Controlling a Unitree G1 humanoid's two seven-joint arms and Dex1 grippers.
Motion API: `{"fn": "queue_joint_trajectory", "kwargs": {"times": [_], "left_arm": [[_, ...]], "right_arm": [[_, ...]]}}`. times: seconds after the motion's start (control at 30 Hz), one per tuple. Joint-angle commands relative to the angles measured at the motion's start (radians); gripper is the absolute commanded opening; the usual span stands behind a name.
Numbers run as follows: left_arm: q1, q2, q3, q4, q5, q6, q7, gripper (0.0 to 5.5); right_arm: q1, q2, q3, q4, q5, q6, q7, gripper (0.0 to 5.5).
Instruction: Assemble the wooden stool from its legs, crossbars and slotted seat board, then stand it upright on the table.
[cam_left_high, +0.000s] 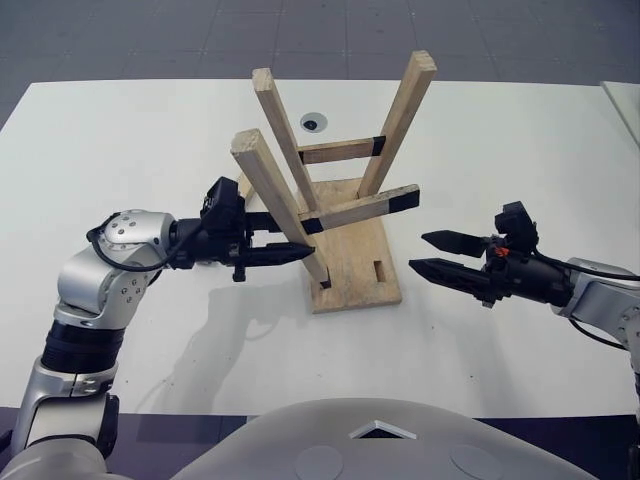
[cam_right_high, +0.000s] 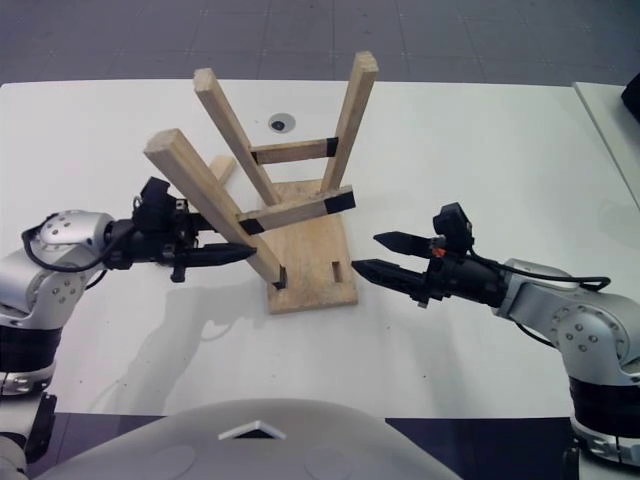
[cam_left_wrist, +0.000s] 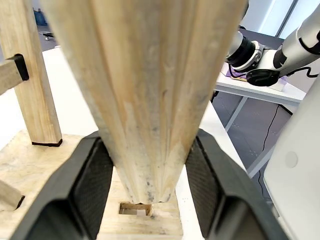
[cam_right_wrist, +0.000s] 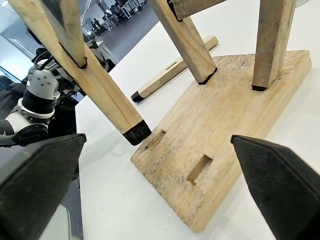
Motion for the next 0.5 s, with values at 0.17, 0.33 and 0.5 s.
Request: {"fn": "queue_joint_trajectory", "kwargs": {"times": [0.17,0.33,0.5], "left_arm": [[-0.004,-0.022,-0.097,0.128,0.195,-0.112,0.001,2.04],[-0.015,0.027,-0.149,0.163,0.275,-0.146,-0.032,2.04],[-0.005,0.096,-0.218,0.15,0.455,-0.186,0.054,2.04]], "right_arm": [[-0.042,-0.012,-0.005,0.015,-0.04,0.034,0.004,5.4],[-0.03,0.004,-0.006,0.007,-0.057,0.031,-0.006,5.4],[-0.019,0.026,-0.015,0.005,-0.063,0.024,-0.028,5.4]]}}
